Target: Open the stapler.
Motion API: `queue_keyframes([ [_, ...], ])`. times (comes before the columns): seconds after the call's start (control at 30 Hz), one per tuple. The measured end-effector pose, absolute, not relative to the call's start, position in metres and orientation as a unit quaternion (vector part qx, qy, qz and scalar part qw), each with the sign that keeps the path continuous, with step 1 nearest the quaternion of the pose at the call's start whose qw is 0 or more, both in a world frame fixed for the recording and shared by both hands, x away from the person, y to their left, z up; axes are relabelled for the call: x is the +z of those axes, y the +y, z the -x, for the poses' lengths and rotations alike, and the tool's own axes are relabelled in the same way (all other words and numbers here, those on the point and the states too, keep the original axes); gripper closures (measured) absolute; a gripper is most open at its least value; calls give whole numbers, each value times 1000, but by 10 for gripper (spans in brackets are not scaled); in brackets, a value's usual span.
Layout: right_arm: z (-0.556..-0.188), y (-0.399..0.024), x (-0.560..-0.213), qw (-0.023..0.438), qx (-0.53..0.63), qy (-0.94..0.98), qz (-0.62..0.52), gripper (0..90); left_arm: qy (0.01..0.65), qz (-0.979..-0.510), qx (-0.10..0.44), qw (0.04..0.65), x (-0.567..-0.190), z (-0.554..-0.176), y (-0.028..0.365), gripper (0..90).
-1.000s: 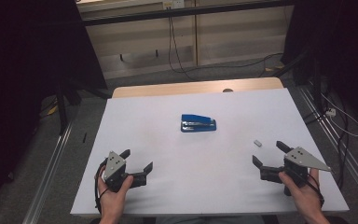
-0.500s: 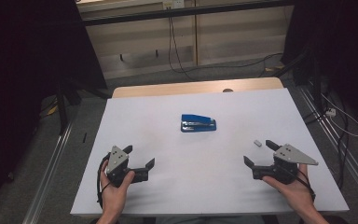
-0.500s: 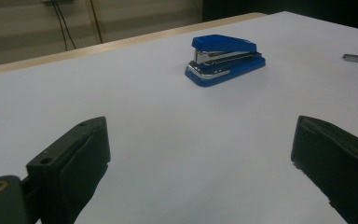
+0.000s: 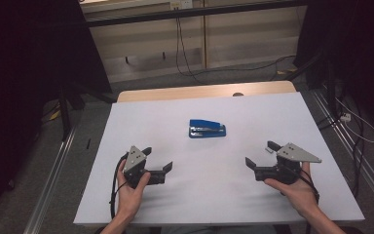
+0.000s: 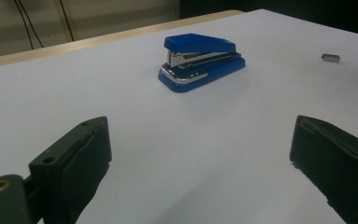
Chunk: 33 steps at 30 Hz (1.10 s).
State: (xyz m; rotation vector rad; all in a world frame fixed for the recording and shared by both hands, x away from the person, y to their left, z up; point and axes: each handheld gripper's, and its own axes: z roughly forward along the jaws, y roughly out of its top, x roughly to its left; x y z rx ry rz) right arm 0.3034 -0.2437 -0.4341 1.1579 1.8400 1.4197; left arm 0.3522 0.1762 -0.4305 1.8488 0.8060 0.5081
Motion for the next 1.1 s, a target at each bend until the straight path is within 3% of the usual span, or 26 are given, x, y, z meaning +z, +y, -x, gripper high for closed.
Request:
queue_keyframes([
  [0.17, -311, -235, -430, 262, 533, 689, -415, 89, 333, -766, 204, 511, -428, -358, 169, 46],
  [0.43, -322, -227, -421, 275, 542, 685, -401, 70, 314, -776, 181, 516, -422, -359, 148, 38],
  [0.53, -325, -223, -418, 276, 546, 685, -394, 66, 288, -783, 200, 513, -418, -360, 138, 39],
  [0.83, -337, -212, -418, 279, 545, 689, -389, 63, 297, -780, 199, 513, -414, -376, 128, 35],
  [1.1, -352, -193, -421, 252, 549, 703, -375, 95, 286, -792, 176, 509, -410, -390, 115, 45],
])
